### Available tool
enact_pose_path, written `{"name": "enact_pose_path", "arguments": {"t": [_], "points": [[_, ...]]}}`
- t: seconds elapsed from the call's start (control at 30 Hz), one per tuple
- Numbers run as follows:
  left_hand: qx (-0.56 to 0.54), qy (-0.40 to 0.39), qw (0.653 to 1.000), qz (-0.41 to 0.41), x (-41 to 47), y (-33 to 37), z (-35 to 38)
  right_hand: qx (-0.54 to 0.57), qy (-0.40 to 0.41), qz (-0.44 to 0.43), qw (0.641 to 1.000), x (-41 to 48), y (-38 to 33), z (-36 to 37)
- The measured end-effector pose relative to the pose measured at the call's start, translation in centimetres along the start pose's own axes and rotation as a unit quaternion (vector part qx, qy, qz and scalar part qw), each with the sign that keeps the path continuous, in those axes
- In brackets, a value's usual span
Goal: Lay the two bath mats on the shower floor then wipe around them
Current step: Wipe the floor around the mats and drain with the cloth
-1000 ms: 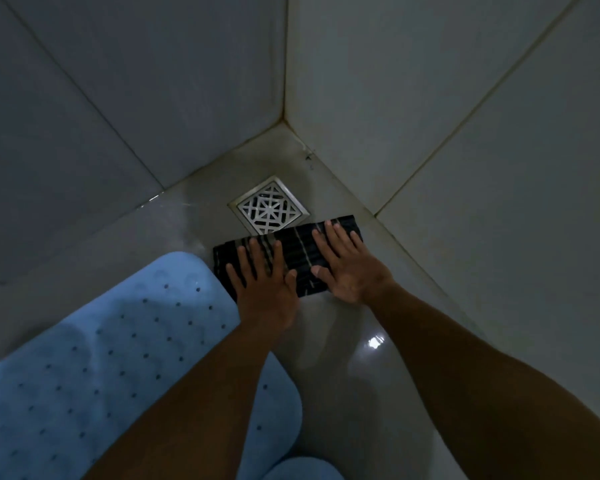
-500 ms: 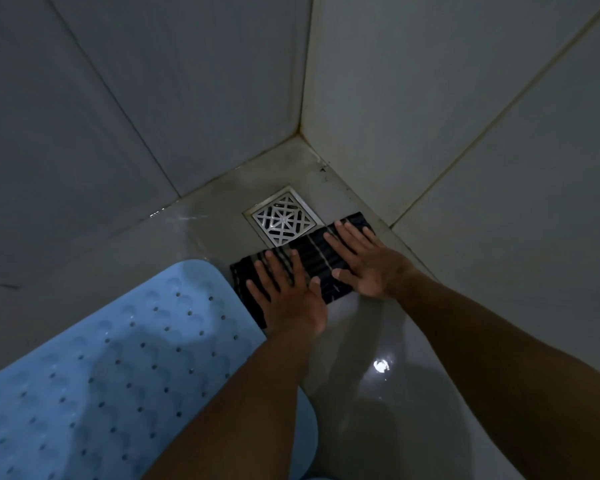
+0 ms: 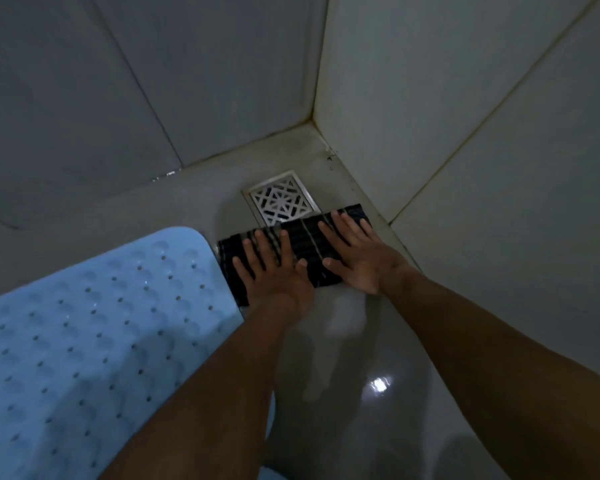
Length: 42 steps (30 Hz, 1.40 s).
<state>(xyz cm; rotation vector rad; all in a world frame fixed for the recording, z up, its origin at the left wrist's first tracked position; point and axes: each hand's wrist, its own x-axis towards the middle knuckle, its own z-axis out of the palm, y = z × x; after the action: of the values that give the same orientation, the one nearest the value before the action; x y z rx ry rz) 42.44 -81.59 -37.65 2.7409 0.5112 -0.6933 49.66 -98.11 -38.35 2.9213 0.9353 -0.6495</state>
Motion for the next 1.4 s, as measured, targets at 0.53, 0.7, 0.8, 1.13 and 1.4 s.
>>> {"name": "enact_pose_path", "arguments": {"t": [0.53, 0.7, 0.8, 1.13, 1.4], "points": [[-0.024, 0.025, 0.998, -0.054, -4.8, 3.0, 3.2, -0.018, 0.014, -0.033, 0.999, -2.9, 1.9, 1.7], [-0.027, 0.026, 0.998, -0.052, -6.7, 3.3, 4.2, -0.025, 0.014, -0.045, 0.999, -5.3, 2.2, 2.4], [-0.03, 0.02, 0.998, -0.056, -7.9, 3.8, 4.8, -0.024, 0.015, -0.051, 0.998, -6.5, 2.3, 2.8], [-0.045, 0.028, 0.997, -0.061, -12.0, 5.2, 7.7, -0.034, 0.001, -0.06, 0.998, -11.1, 2.9, 4.4], [-0.052, 0.04, 0.995, -0.069, -16.2, 5.9, 10.8, -0.024, -0.02, -0.041, 0.999, -15.2, 1.7, 6.4]]}}
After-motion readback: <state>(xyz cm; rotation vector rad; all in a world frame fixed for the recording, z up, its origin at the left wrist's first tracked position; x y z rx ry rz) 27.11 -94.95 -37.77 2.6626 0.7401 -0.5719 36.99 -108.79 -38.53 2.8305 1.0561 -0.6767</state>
